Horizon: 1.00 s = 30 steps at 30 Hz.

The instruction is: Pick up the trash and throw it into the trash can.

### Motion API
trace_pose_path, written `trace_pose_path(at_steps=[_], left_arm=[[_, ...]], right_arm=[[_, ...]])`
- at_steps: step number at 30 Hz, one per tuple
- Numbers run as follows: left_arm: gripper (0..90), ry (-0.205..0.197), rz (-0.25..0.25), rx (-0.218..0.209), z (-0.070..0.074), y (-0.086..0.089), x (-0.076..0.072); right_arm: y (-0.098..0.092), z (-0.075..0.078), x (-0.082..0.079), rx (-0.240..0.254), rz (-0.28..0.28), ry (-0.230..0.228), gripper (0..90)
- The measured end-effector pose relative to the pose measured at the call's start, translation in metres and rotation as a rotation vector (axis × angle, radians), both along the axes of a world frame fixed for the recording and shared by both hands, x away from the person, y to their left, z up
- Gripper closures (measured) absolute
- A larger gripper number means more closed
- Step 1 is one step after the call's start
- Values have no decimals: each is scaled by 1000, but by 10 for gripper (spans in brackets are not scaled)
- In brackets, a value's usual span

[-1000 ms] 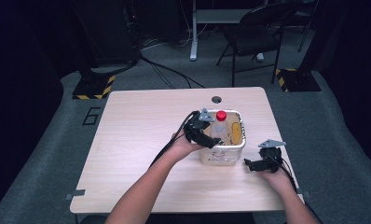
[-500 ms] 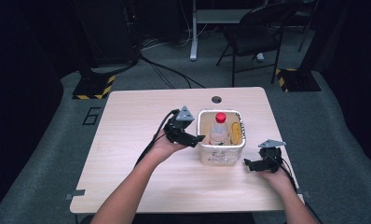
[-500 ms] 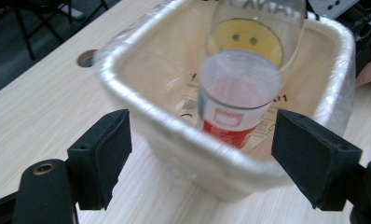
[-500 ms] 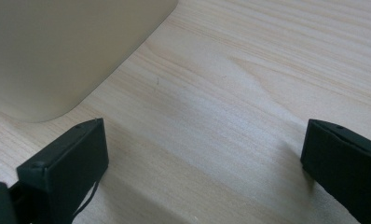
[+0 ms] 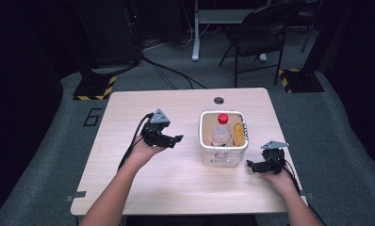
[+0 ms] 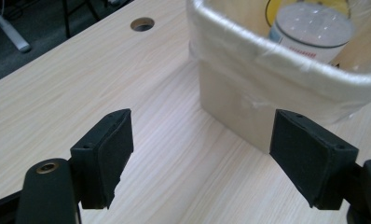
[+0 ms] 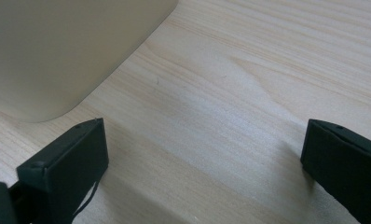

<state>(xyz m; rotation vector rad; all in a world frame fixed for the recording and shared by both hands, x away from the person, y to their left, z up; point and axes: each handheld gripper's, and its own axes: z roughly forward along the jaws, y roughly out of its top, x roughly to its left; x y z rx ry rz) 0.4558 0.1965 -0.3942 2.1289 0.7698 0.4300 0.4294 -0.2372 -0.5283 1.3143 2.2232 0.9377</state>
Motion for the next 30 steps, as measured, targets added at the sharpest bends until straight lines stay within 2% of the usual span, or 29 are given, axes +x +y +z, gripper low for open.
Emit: trace_pose_path(at_steps=[7, 9, 14, 30], left_arm=[[218, 13, 31, 21, -15, 21, -4], [221, 21, 44, 6, -19, 27, -5], [224, 31, 65, 2, -27, 37, -7], [226, 68, 138, 12, -56, 77, -13]], right_arm=[[0, 0, 0, 0, 0, 0, 0], [0, 0, 0, 0, 0, -1, 0], [0, 0, 0, 0, 0, -1, 0], [0, 0, 0, 0, -4, 1, 0]])
